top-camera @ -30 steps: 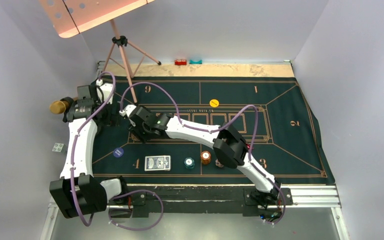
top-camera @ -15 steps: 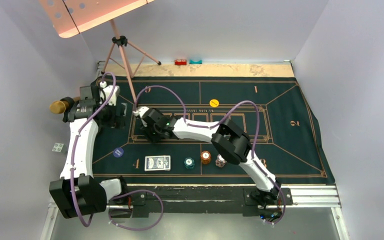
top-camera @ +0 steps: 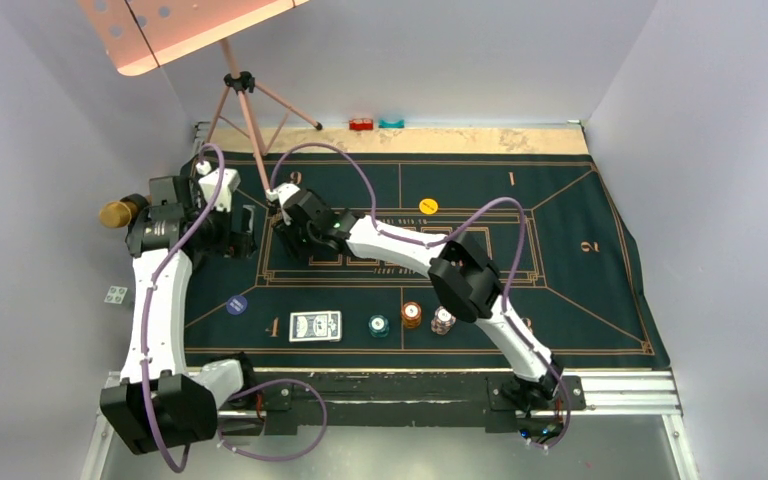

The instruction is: Distribute texas hold em gaming equipment

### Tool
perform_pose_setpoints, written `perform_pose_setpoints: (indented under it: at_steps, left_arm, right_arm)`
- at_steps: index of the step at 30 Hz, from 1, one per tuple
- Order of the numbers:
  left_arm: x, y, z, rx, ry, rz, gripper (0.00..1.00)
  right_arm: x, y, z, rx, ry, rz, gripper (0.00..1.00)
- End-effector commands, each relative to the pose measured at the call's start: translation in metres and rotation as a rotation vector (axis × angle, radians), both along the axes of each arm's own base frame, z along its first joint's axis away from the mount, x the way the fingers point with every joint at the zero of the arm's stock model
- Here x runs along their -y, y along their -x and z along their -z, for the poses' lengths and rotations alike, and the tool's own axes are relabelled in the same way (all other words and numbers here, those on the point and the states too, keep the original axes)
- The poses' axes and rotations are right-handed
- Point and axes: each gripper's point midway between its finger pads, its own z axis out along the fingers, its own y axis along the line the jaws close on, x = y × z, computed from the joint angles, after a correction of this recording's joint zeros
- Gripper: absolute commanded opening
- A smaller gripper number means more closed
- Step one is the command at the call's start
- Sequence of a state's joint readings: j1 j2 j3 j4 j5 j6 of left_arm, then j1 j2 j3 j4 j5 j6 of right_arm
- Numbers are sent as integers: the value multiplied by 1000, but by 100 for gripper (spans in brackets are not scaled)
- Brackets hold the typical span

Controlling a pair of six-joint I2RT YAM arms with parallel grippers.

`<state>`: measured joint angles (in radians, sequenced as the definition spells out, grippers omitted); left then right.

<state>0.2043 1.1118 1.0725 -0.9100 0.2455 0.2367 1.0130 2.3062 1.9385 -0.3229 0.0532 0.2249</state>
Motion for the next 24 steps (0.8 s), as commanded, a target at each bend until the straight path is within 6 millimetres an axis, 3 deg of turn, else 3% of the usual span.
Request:
perform_pose_setpoints:
  at_steps: [1, 8, 15, 20, 24]
  left_arm:
    - [32, -7, -51, 158, 157, 90, 100]
    - [61, -2, -79, 235, 280, 206, 100]
    - [67, 0, -95, 272, 307, 203, 100]
    - [62, -1, -106, 333, 286, 156, 100]
    - [55, -4, -105, 329, 266, 116, 100]
  right_arm:
    - [-10, 6, 11, -39, 44, -3, 29]
    - [-19, 16, 32, -56, 104, -8, 29]
    - [-26, 28, 45, -77, 133, -13, 31]
    - [-27, 34, 50, -84, 147, -18, 43]
    - [-29, 34, 38, -76, 129, -24, 60]
